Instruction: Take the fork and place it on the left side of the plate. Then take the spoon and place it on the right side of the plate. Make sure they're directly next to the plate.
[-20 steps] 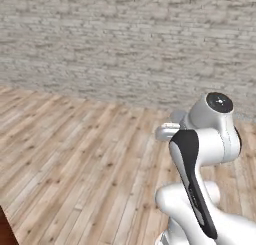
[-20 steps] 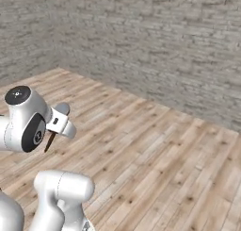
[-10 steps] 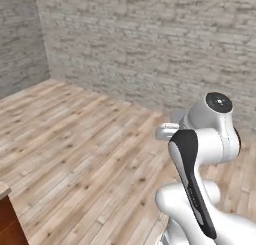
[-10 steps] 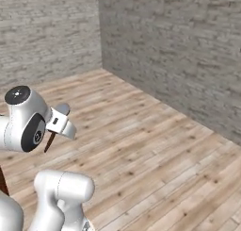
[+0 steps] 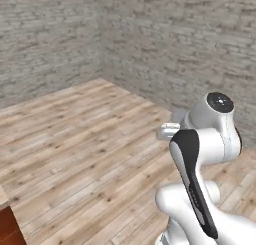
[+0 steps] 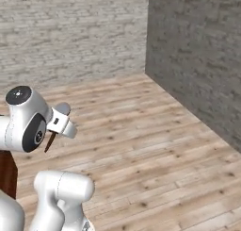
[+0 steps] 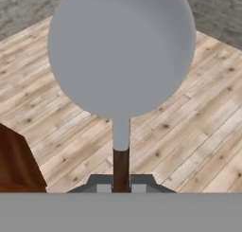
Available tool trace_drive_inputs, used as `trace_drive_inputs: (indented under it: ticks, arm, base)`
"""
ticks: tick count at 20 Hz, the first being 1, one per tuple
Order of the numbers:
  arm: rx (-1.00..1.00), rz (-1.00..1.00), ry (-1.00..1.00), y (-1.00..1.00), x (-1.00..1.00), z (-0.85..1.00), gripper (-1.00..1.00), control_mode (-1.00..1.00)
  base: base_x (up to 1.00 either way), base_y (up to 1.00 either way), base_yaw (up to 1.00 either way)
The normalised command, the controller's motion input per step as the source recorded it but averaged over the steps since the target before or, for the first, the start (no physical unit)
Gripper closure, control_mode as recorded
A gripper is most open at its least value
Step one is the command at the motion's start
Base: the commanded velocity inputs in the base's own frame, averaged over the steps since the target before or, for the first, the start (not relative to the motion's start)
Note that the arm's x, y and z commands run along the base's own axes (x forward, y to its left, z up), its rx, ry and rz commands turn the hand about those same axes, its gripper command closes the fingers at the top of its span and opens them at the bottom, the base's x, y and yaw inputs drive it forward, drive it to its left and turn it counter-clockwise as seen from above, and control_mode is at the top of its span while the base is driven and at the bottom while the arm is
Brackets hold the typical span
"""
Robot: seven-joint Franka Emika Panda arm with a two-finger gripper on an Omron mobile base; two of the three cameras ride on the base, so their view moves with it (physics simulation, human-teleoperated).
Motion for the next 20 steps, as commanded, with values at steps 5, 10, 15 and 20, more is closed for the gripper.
trace_drive_inputs:
  ticks: [5,10,15,20]
  arm:
    - [0.0,0.0,0.0,0.0,0.0,0.0,1.0,1.0]
    - [0.0,0.0,0.0,0.0,0.0,0.0,1.0,1.0]
    - [0.0,0.0,0.0,0.0,0.0,0.0,1.0,1.0]
    - [0.0,0.0,0.0,0.0,0.0,0.0,1.0,1.0]
  base:
    - [0.89,-0.11,0.52]
    - [0.88,-0.08,0.53]
    - [0.93,-0.14,0.5]
    - [0.89,-0.43,0.39]
